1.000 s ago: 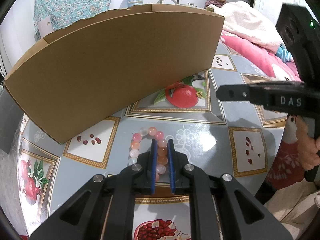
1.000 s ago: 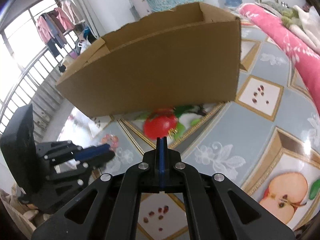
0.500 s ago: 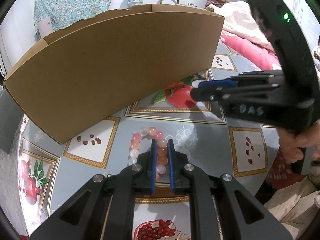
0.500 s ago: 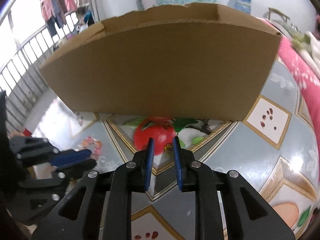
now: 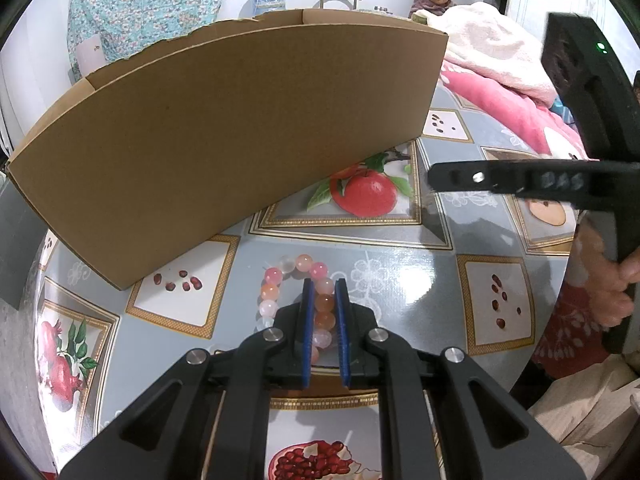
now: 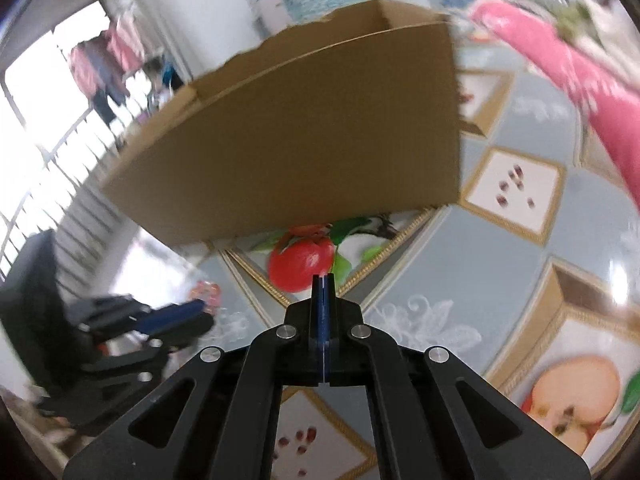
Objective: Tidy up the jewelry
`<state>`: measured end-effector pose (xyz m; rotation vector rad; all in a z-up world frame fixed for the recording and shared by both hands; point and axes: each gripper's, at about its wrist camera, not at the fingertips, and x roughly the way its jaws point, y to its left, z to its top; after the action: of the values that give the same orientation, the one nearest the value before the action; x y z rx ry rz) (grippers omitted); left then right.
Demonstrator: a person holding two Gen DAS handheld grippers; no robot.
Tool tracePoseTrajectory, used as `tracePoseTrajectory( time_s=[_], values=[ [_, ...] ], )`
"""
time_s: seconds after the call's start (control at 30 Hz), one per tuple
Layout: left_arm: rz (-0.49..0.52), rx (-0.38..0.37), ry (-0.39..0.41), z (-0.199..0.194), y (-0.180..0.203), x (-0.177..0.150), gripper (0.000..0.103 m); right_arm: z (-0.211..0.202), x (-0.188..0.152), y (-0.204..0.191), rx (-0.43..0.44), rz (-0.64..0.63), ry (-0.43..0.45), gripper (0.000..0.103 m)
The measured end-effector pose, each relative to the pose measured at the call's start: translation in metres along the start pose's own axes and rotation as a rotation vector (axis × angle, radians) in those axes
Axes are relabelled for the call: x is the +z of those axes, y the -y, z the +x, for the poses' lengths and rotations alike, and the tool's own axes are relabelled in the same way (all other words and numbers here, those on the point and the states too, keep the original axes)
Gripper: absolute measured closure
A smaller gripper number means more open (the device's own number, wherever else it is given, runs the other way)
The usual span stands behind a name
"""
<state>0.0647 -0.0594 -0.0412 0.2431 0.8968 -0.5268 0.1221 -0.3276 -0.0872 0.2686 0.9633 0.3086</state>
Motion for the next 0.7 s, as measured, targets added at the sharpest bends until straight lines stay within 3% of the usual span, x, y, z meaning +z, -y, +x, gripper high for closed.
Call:
tracePoseTrajectory(
  time_s=[0.7],
  values=[
    [-0.012,0.026,-0.048,-0.004,0.006,0.015,0.093,-0.009,-0.001,-0.009,-0.002,-0.030,0.007,0.103]
  ],
)
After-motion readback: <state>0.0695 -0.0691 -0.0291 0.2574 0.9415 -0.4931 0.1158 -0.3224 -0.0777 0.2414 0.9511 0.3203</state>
